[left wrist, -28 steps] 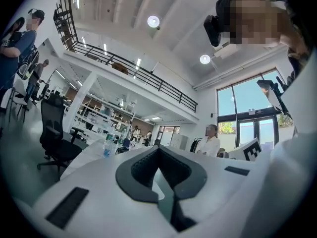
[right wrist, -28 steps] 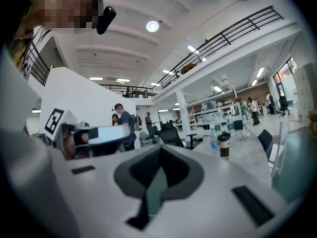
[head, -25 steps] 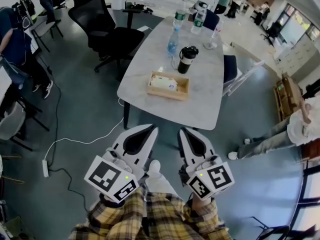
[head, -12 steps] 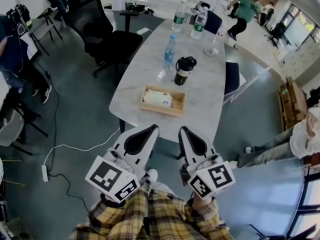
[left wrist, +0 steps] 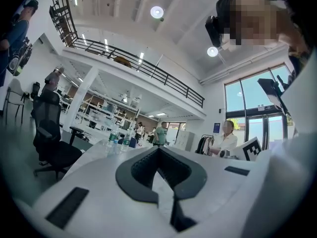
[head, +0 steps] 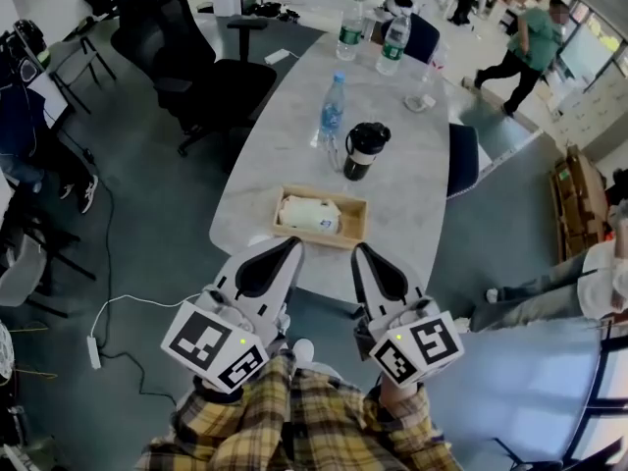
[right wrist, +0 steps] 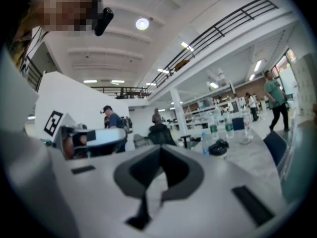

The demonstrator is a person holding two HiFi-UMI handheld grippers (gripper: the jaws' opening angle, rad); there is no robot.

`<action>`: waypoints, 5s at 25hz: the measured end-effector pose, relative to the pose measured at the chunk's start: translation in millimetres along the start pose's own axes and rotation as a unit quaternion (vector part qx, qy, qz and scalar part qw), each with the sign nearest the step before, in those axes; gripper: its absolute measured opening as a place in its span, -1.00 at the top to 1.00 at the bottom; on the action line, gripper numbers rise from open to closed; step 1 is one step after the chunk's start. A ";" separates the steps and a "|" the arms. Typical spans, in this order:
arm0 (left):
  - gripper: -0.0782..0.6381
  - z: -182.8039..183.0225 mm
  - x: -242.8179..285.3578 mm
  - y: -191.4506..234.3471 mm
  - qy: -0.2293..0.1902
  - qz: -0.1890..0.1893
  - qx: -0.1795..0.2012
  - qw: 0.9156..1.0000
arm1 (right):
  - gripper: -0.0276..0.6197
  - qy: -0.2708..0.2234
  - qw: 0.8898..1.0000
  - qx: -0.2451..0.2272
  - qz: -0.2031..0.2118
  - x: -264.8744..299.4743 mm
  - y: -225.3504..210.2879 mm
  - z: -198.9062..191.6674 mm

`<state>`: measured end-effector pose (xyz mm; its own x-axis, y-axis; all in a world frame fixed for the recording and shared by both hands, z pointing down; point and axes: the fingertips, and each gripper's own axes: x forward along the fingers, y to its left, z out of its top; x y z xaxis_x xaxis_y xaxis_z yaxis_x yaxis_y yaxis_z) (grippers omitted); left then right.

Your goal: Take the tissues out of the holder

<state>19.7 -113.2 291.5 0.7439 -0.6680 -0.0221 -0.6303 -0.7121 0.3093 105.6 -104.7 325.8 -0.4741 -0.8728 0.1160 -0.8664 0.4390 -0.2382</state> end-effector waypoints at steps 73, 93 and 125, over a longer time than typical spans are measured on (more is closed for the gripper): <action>0.73 40.9 138.9 151.8 0.014 -0.005 0.011 1.000 | 0.44 0.175 0.977 -0.117 0.023 180.9 -99.8 -2.8; 0.73 -12.5 123.3 193.5 0.068 0.054 0.002 0.996 | 0.37 0.441 0.856 -0.209 0.169 169.2 -98.0 -180.2; 0.73 -48.8 112.5 205.4 0.108 0.075 -0.020 0.991 | 0.40 0.592 0.739 -0.222 0.234 156.2 -110.5 -297.1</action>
<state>-15.2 -324.1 399.0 0.6760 -0.7005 0.2287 -0.7308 -0.5972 0.3307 80.7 -226.2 656.7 -0.3154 0.0786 0.9457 -0.4056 0.8898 -0.2092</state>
